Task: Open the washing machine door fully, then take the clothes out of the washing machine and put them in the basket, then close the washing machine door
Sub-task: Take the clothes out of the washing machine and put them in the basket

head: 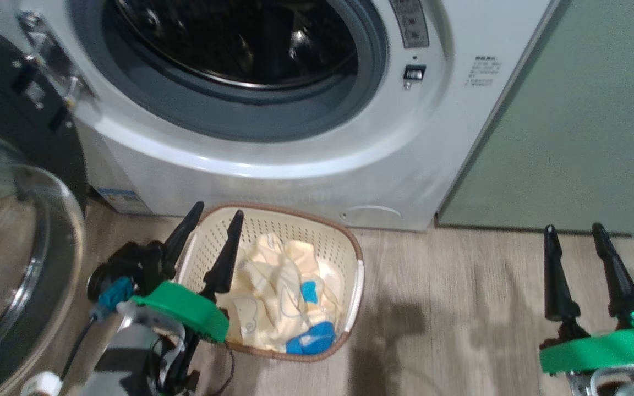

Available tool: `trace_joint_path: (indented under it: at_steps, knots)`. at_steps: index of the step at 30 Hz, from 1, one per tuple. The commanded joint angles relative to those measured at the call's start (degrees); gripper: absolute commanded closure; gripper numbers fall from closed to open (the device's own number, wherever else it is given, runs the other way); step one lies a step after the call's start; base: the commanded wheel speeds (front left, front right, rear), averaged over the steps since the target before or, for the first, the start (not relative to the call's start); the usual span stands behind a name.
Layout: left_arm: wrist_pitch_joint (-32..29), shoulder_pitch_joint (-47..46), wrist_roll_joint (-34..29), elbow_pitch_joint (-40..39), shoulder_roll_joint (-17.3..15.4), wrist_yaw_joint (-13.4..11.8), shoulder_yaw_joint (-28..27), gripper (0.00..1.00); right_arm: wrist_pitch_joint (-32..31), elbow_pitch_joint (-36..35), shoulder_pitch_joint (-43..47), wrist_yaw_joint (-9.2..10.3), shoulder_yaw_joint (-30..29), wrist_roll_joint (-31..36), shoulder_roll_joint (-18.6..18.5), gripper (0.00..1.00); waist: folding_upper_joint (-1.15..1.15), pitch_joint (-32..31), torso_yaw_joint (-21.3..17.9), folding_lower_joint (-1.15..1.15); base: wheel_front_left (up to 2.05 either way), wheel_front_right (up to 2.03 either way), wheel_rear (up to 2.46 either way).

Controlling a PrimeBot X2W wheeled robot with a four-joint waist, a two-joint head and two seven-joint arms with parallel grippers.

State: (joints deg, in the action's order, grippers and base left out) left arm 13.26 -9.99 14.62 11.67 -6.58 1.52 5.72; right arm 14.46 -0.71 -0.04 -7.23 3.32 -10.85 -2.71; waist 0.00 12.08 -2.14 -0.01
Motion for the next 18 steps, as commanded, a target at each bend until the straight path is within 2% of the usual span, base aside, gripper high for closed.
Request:
trace_joint_path:
  at_steps: [1,9,18]
  knots:
    - [-0.98,0.40,-0.49,-4.19,-1.58,-0.68,-2.04,0.00,0.54,-1.59,0.10,-0.25,0.82,0.72,-0.25,0.00,0.00,-2.53,1.22,0.01,0.00,0.00,0.00]
    - [-6.51,8.15,-1.42,-16.84,-2.66,-3.86,-2.52,0.00,0.54,-1.25,3.10,-0.25,0.96,1.13,-1.15,0.00,0.00,-7.55,1.47,0.01,0.00,0.00,0.00]
    - [-9.26,15.31,-1.50,-23.27,-3.22,-6.47,-3.75,0.00,0.51,-0.91,6.28,-0.25,2.11,1.17,-1.53,0.00,0.00,-12.72,0.54,0.01,0.00,0.00,0.00]
